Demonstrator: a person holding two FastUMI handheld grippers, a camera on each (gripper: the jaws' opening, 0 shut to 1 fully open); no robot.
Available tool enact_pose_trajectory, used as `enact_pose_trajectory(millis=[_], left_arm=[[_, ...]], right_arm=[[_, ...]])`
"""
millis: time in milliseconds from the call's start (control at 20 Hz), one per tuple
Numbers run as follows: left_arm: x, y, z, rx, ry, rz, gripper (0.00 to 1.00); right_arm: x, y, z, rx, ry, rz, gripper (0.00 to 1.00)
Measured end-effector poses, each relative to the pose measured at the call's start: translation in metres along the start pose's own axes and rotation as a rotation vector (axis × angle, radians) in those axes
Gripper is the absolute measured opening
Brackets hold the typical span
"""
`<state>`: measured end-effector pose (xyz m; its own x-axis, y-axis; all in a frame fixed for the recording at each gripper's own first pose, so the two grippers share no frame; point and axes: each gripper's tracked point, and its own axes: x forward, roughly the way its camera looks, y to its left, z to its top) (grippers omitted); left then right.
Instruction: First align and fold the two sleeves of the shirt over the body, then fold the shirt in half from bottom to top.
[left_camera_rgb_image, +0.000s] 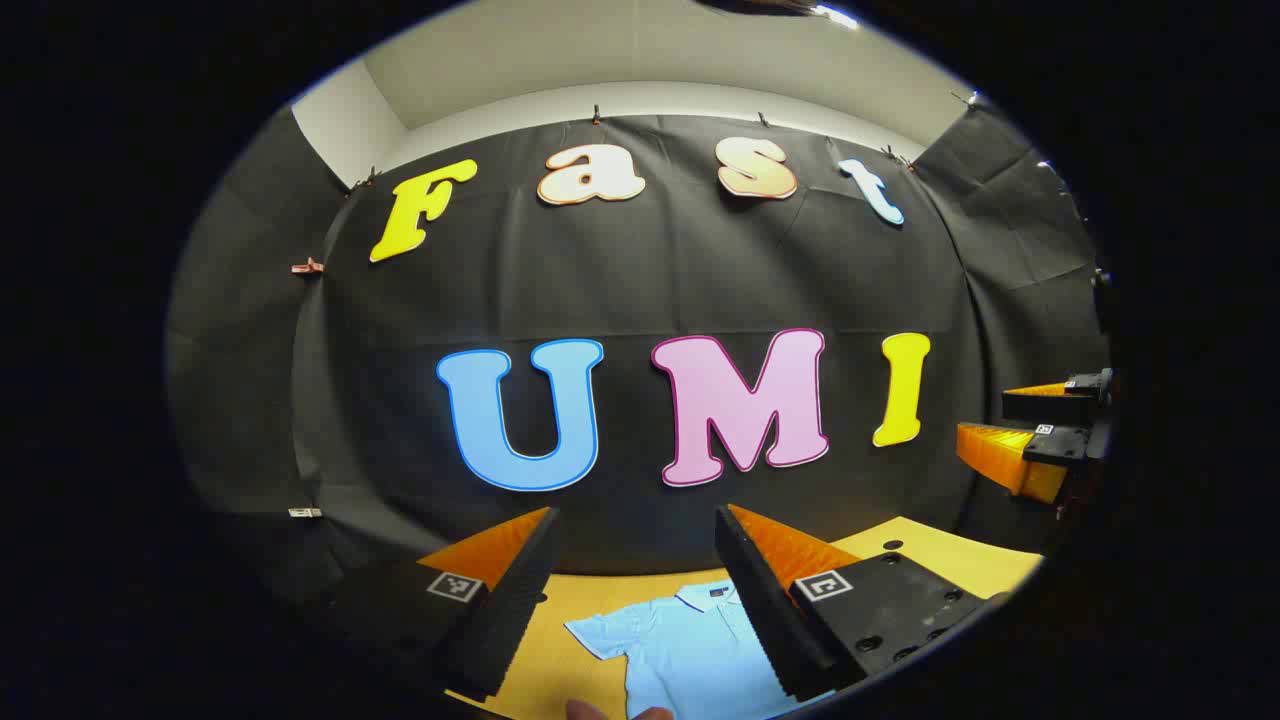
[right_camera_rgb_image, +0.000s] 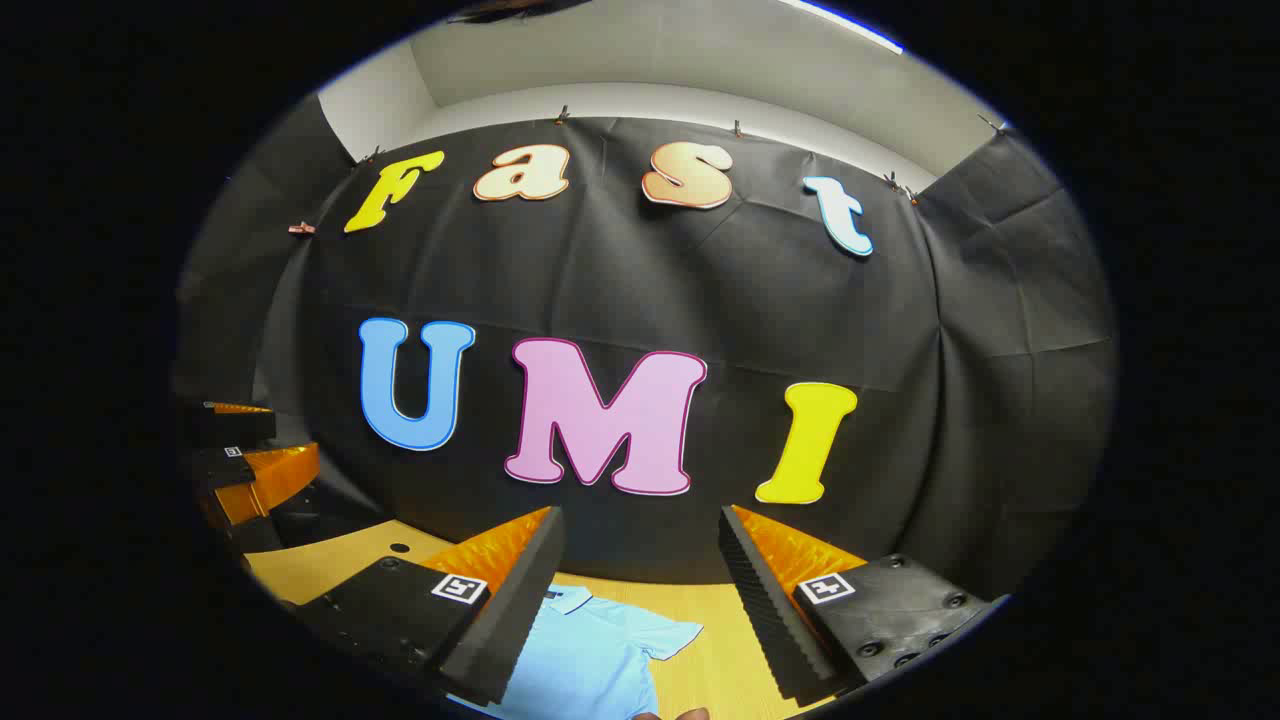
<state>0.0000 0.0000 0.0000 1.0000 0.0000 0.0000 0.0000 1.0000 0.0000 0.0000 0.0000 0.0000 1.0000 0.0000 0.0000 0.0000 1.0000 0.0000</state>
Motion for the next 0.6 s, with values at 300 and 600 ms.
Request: enact_pose_trajectory(millis=[300,600], left_arm=[[0.004,-0.002,-0.004,0.005,-0.005,-0.008,0.98],[0.013,-0.005,-0.007,0.004,-0.008,-0.017,0.98]], right_arm=[[0.006,0.004,-0.006,0.005,0.018,0.007,0.96],[0.013,0.003,-0.011,0.003,0.028,0.003,0.96]])
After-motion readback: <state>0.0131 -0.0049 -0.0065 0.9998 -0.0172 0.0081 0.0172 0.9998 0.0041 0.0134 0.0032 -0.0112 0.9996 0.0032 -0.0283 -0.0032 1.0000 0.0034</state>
